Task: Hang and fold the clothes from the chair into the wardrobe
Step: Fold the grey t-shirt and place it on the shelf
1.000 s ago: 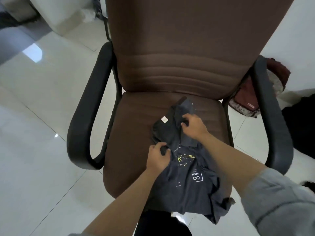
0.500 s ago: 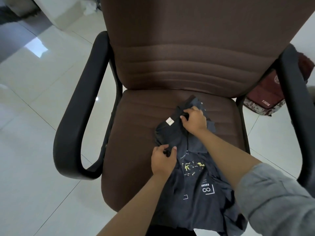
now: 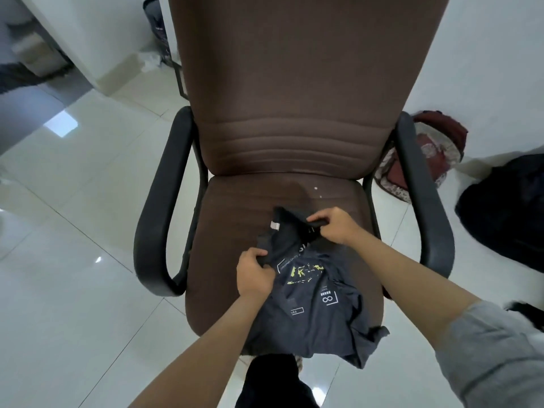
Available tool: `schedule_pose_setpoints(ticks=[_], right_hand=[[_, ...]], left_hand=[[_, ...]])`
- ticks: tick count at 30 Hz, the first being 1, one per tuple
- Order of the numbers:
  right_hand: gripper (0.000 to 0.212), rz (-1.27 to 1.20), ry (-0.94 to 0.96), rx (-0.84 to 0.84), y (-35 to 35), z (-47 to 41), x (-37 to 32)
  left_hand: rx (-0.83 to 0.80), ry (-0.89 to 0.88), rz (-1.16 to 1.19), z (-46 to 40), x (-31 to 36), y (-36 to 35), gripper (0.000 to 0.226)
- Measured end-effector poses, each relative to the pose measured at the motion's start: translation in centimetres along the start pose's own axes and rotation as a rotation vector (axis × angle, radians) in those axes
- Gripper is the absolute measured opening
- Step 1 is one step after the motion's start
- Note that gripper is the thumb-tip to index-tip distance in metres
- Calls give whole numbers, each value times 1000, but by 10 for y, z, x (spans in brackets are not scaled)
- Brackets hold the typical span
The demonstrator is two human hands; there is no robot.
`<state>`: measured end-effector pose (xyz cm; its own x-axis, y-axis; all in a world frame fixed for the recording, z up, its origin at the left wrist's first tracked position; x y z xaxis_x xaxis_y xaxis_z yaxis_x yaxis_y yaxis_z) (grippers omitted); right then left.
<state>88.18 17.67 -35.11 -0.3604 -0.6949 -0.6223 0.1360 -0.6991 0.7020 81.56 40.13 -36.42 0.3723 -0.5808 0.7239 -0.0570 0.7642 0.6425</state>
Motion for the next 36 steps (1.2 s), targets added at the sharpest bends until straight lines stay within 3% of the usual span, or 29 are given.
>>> schedule_pose_setpoints(ticks=[4,9,12,17,25,33,36], right_hand=[[38,99,8,14,38,38,-15],[21,33,79,245,80,97,-44],[37,-89,136,325,94,128,-58],[35,17,354,148,118,185,-94],[19,344,333,-23,162,298,-146],[15,464,314,234,230,381,-194],[19,360,269,341,257,398,-205]], left_hand=[[11,-92,8,17,14,35,29],[73,-170,70,39,28,82,23],[81,-216,99,50,34,110,19],[55,-315,166,65,48,166,29],[23,-476,74,113,81,270,29],[111,-529,84,157,133,352,23],[164,-532,119,170,154,379,16]])
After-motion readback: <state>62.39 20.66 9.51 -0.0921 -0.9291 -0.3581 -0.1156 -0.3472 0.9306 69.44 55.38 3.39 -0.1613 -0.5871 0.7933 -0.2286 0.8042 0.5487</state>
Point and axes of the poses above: each hand's wrist, its own z-axis away from the middle knuckle, its own y-axis out of the back of the hand, x = y × z, the point moved 4 cm from there along -z, towards the middle knuckle, and after that the axes turned 12 degrees about x, right-handed, at the moved point
